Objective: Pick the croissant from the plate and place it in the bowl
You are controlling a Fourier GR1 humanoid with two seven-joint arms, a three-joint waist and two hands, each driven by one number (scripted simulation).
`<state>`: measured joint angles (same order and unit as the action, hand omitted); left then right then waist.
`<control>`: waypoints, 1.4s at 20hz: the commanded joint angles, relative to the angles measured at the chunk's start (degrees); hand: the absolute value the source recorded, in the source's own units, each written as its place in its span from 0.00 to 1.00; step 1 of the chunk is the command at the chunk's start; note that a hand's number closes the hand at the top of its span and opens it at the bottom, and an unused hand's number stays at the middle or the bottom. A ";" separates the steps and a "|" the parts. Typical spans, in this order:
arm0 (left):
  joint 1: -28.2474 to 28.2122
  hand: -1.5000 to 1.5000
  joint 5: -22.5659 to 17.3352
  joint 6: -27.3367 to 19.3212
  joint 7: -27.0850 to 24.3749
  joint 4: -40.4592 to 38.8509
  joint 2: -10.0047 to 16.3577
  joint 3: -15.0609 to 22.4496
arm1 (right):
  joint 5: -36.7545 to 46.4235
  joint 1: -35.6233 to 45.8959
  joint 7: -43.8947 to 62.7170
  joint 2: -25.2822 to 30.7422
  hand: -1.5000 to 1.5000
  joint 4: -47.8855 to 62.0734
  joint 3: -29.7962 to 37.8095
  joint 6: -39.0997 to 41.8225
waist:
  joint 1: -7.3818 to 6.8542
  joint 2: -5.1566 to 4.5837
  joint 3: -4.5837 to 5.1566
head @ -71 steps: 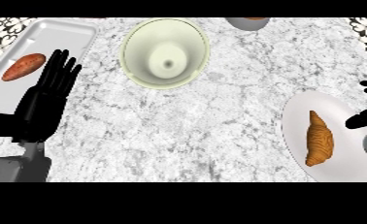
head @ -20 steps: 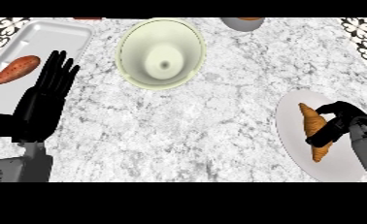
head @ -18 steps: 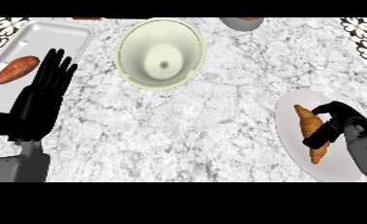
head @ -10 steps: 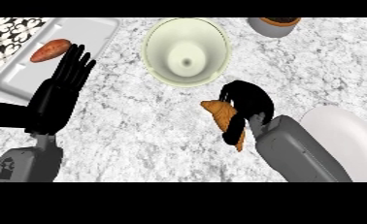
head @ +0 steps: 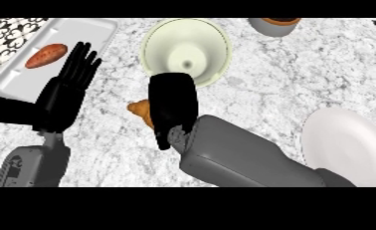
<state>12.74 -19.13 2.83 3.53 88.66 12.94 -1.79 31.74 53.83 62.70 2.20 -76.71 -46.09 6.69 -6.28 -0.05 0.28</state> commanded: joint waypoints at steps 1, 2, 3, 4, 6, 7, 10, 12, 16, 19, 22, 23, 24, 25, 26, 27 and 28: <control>-0.37 0.50 1.04 -0.89 -0.74 -0.66 0.15 -0.54 | 3.11 10.24 13.62 -2.09 1.00 2.49 -1.66 -3.64 | 1.17 0.37 -0.02; -1.47 0.50 0.07 -0.05 -0.69 -0.48 0.14 -0.76 | 4.21 12.42 14.73 -2.11 1.00 1.98 -0.10 -3.78 | 1.90 0.59 -0.04; 0.17 0.50 0.34 -0.79 -0.94 -2.61 0.48 -1.92 | 4.34 13.35 16.07 -2.12 1.00 3.16 -1.17 -4.27 | 2.39 0.31 -0.01; -0.21 0.50 0.82 -1.76 0.80 0.85 -0.55 0.02 | 4.24 15.02 17.92 -2.13 1.00 2.23 0.21 -4.97 | 1.98 0.88 -0.10; -2.01 0.50 -0.13 -1.12 0.58 -0.34 -0.40 -0.94 | 5.03 19.11 19.35 -2.14 1.00 4.51 2.29 -2.31 | 2.91 0.75 -0.07; -2.57 0.50 -0.06 0.36 -1.77 -1.07 0.60 -1.81 | 5.40 20.67 19.34 -2.14 1.00 6.96 2.83 -3.14 | 2.57 0.46 0.00; -2.76 0.50 -0.61 0.62 -1.45 -0.67 1.52 -3.01 | 5.44 23.01 18.65 -2.14 1.00 10.36 5.59 -3.69 | 3.64 0.29 -0.10; -2.53 0.50 0.16 -0.27 -1.53 -0.40 0.52 -2.19 | 5.81 24.12 17.57 -2.15 1.00 13.16 7.15 -5.79 | 3.83 0.11 -0.13; -6.04 0.50 0.37 0.59 -3.19 0.57 0.88 -2.68 | 10.36 22.44 16.18 -2.15 1.00 15.50 8.94 -10.16 | 4.82 0.26 -0.21; -4.43 0.50 0.12 1.05 -3.41 -0.89 0.89 -3.00 | 10.42 24.58 13.29 -2.16 1.00 21.13 11.21 -13.13 | 4.22 -0.23 -0.17; -2.30 0.50 -0.92 1.59 -2.48 -1.81 2.47 -4.85 | 12.55 22.99 7.73 -2.17 1.00 24.74 14.67 -17.36 | 4.82 -0.37 -0.21; -3.13 0.50 -0.97 0.97 -2.04 -0.34 1.50 -4.16 | 12.62 24.44 4.89 -1.52 1.00 27.54 18.31 -17.41 | 4.63 -0.42 -0.23; -3.20 0.50 -0.15 0.10 -1.45 1.31 0.69 -2.93 | 13.63 21.09 3.45 -2.16 1.00 28.39 16.11 -21.85 | 4.31 -0.44 -0.25; -2.69 0.50 -0.77 1.13 -1.42 1.37 2.30 -4.17 | 13.48 24.14 1.50 -2.17 1.00 31.78 19.80 -21.08 | 4.09 -0.55 -0.23; -3.55 0.50 0.40 -0.96 -0.81 2.41 0.33 -2.68 | 14.89 19.52 -2.28 -1.20 1.00 31.79 18.83 -24.78 | 4.59 -0.49 -0.28; -1.89 0.50 -1.32 0.88 -0.34 1.44 2.14 -4.41 | 13.08 23.50 -1.54 -2.17 1.00 34.33 20.57 -23.64 | 4.10 -0.54 -0.23; -1.01 0.50 -1.87 0.83 0.07 0.58 2.32 -5.04 | 13.75 21.88 -7.07 -0.50 1.00 37.22 22.25 -26.10 | 4.20 -0.81 -0.24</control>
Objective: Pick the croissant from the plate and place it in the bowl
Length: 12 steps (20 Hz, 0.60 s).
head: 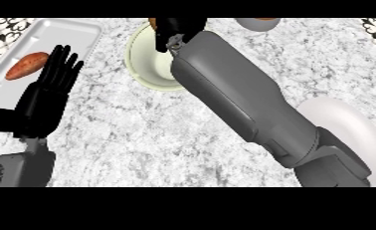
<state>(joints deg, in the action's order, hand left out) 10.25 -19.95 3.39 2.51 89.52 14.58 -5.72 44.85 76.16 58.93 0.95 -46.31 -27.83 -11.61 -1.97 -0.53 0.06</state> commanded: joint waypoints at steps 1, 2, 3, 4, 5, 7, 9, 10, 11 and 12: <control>-0.37 0.50 -0.08 -0.16 1.00 1.08 -0.13 0.02 | 0.28 0.68 -3.55 -0.90 1.00 9.97 4.06 -8.07 | -0.50 -0.19 0.00; -0.88 0.50 0.88 -0.97 0.15 1.57 -1.22 0.86 | 0.32 -1.43 -5.93 -0.26 1.00 12.02 5.23 -9.36 | -0.39 -0.29 -0.02; 0.87 0.50 1.47 -1.04 0.51 -0.15 -1.57 1.53 | -0.22 1.21 -6.61 -0.91 1.00 13.31 5.97 -8.92 | -0.02 -0.16 -0.01; -2.09 0.50 0.03 0.87 -1.12 0.81 -0.45 -0.12 | -0.34 -0.08 -9.96 0.28 1.00 17.28 6.82 -9.39 | -1.12 -0.55 0.02; -1.85 0.50 -0.01 0.37 1.64 2.47 -0.64 1.10 | -0.49 1.10 -9.30 -0.09 1.00 19.77 7.91 -9.39 | -1.32 -0.52 -0.01; 1.25 0.50 1.41 -1.12 0.96 0.38 -1.70 1.64 | -2.26 2.59 -12.90 0.08 1.00 23.51 9.97 -8.16 | -1.30 -0.90 0.01; 1.64 0.50 1.23 -1.19 2.17 1.98 -2.11 2.61 | -4.51 2.26 -12.00 -0.91 1.00 25.52 9.30 -3.48 | -2.21 -0.91 0.01; 1.83 0.50 0.98 -1.76 2.04 1.68 -1.86 1.42 | -3.68 0.58 -13.62 -0.78 1.00 27.88 11.02 -7.45 | -1.61 -0.94 -0.01; 0.39 0.50 1.05 -0.16 0.51 1.70 -1.20 1.44 | -5.21 -0.43 -12.00 0.06 1.00 28.01 13.65 -11.65 | -2.55 -1.43 -0.01; -0.80 0.50 0.88 -0.15 1.10 3.11 -1.32 1.75 | -6.64 -1.23 -13.55 -0.26 1.00 28.48 15.02 -11.86 | -2.44 -1.13 -0.04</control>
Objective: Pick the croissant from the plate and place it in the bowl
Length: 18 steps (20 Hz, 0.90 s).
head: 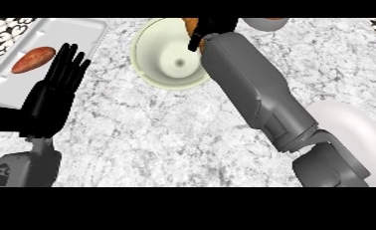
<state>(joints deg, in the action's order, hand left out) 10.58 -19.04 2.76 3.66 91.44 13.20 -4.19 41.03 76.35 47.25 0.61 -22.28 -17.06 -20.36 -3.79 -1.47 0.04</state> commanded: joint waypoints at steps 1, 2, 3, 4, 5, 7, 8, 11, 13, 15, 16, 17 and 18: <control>-0.11 0.50 -0.01 0.73 -0.30 0.18 -0.35 0.64 | -4.28 -1.06 -2.63 0.24 1.00 5.63 5.63 -1.51 | -0.78 -0.52 -0.02; 0.42 0.50 0.48 0.59 -0.87 -1.03 0.16 -0.04 | -6.13 -2.31 -5.34 -0.57 0.00 5.51 6.41 -0.30 | -0.77 -0.58 -0.03; 1.42 0.50 -0.82 0.87 0.10 -1.15 0.40 -0.76 | -7.16 -1.66 -8.47 -0.58 0.00 5.96 7.38 2.47 | -0.59 -0.54 -0.05; 2.76 0.50 -0.14 1.02 -1.25 -2.71 -0.15 -0.26 | -7.44 -2.18 -11.76 0.50 0.00 6.34 7.87 1.89 | -0.74 -1.08 -0.04; -0.52 0.50 -0.13 1.36 -0.99 -0.29 -0.18 0.25 | -7.95 -3.47 -14.63 0.61 0.00 6.62 8.57 1.08 | -0.76 -0.42 -0.07; 1.89 0.50 0.27 0.65 -0.41 -1.32 0.78 -0.74 | -9.06 -1.99 -17.86 0.28 0.00 5.13 10.31 -2.51 | -0.94 -0.66 -0.09; 2.78 0.50 -0.81 0.45 1.29 -0.89 0.11 -0.38 | -9.47 -4.07 -20.22 -0.56 0.00 4.70 10.42 -5.65 | -0.79 -0.50 -0.11; 0.37 0.50 -0.16 0.89 -1.73 -1.37 -0.61 -0.44 | -11.90 -4.19 -26.66 1.53 0.00 1.91 14.19 -11.08 | -0.70 -0.62 -0.12; -0.64 0.50 -0.21 1.69 -1.92 -1.30 -0.62 0.02 | -16.00 -4.51 -27.30 -0.53 0.00 -1.63 18.20 -16.97 | -0.27 -0.11 -0.16; 1.12 0.50 0.43 1.05 -0.80 -1.80 -0.12 0.09 | -18.95 -5.61 -31.35 -0.54 0.00 -3.82 21.19 -20.77 | 0.14 -0.21 -0.21; 1.10 0.50 -0.86 1.56 -0.50 -2.00 0.56 -1.29 | -19.58 -4.71 -32.78 -0.26 0.00 -3.62 22.70 -20.61 | 0.17 -0.18 -0.16; 0.87 0.50 0.62 -0.73 0.53 -0.11 -0.69 0.04 | -20.87 -6.33 -35.68 1.91 0.00 -4.03 24.22 -20.35 | 0.53 0.03 -0.21; -3.39 0.50 -0.48 2.49 -1.78 -0.16 0.29 -0.72 | -21.33 -7.91 -36.37 0.41 0.00 -3.64 24.81 -22.05 | 0.73 0.46 -0.10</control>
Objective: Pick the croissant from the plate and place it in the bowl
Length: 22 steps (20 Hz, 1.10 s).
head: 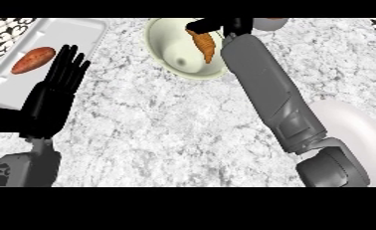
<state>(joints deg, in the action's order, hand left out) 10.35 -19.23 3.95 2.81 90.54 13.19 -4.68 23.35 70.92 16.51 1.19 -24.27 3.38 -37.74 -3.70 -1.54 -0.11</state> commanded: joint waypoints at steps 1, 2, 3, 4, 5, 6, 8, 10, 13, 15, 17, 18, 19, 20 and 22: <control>1.09 0.50 -1.19 -0.35 2.50 1.05 1.83 -2.14 | -3.81 -1.37 -6.42 0.70 0.00 -1.07 4.87 -4.11 | 1.12 0.61 0.04; -1.40 0.50 -0.64 0.54 0.29 -0.18 1.11 -1.75 | -4.09 -2.69 -7.23 0.19 0.00 -2.27 5.22 -5.82 | 1.82 0.89 0.08; -2.07 0.50 -0.06 -0.21 1.54 2.48 0.67 -0.60 | -5.20 -3.57 -8.88 2.34 0.00 -1.00 6.74 -4.57 | 1.49 0.82 0.05; -1.26 0.50 -1.21 -0.80 2.73 1.97 0.96 -2.10 | -5.58 -3.95 -8.45 3.44 0.00 -3.19 6.57 -2.59 | 2.52 1.22 0.07; -0.84 0.50 -0.35 0.13 1.00 0.21 1.21 -2.00 | -5.36 -4.65 -9.28 3.37 0.00 -2.92 6.81 -4.37 | 2.66 1.15 0.09; -0.53 0.50 1.50 -3.69 1.92 1.70 -1.29 -0.56 | -5.11 -5.99 -8.54 2.32 0.00 -3.97 6.29 -5.17 | 3.11 1.39 0.08; -3.54 0.50 -0.60 -0.06 1.61 2.13 1.36 -2.58 | -7.30 -8.55 -8.02 6.23 0.00 -7.67 7.62 -0.58 | 3.80 1.75 0.08; -3.70 0.50 -2.80 0.47 3.70 4.10 3.01 -4.91 | -7.44 -13.51 -8.15 6.63 0.00 -12.36 6.41 1.30 | 4.21 1.96 0.09; -6.76 0.50 -0.53 0.82 0.47 1.97 1.97 -4.10 | -8.55 -20.37 -6.01 10.31 0.00 -20.43 5.24 7.48 | 5.18 2.22 0.11; -4.80 0.50 0.89 -0.58 -0.40 2.00 -0.26 -2.41 | -8.53 -24.94 -2.81 9.98 0.00 -27.70 3.01 9.99 | 5.07 2.11 0.13; -3.78 0.50 -0.77 -0.34 2.16 1.53 0.43 -3.35 | -8.90 -30.67 -1.91 11.36 0.00 -34.97 2.25 11.18 | 5.25 2.12 0.12; -6.24 0.50 -1.08 -0.34 2.28 4.76 1.60 -4.60 | -10.31 -34.22 -2.00 12.35 0.00 -38.18 2.50 13.41 | 5.47 2.37 0.11; -3.87 0.50 2.26 -1.75 -1.26 -0.15 -0.73 -2.67 | -10.04 -36.90 -0.01 11.44 0.00 -42.29 0.74 14.35 | 6.06 2.25 0.15; -3.65 0.50 1.33 0.78 -3.43 -3.50 0.21 -3.97 | -11.37 -38.68 -0.20 12.56 0.00 -45.63 1.72 15.14 | 5.55 2.00 0.16; -6.72 0.50 -0.65 -0.20 1.36 5.06 -0.30 -3.15 | -12.65 -46.07 -0.94 15.14 0.00 -50.23 1.86 18.58 | 5.16 2.20 0.10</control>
<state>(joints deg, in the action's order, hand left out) 5.71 -19.14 3.78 2.81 91.75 13.56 -8.31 12.76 35.35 15.32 13.37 -64.53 5.58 -23.86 1.63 0.61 0.04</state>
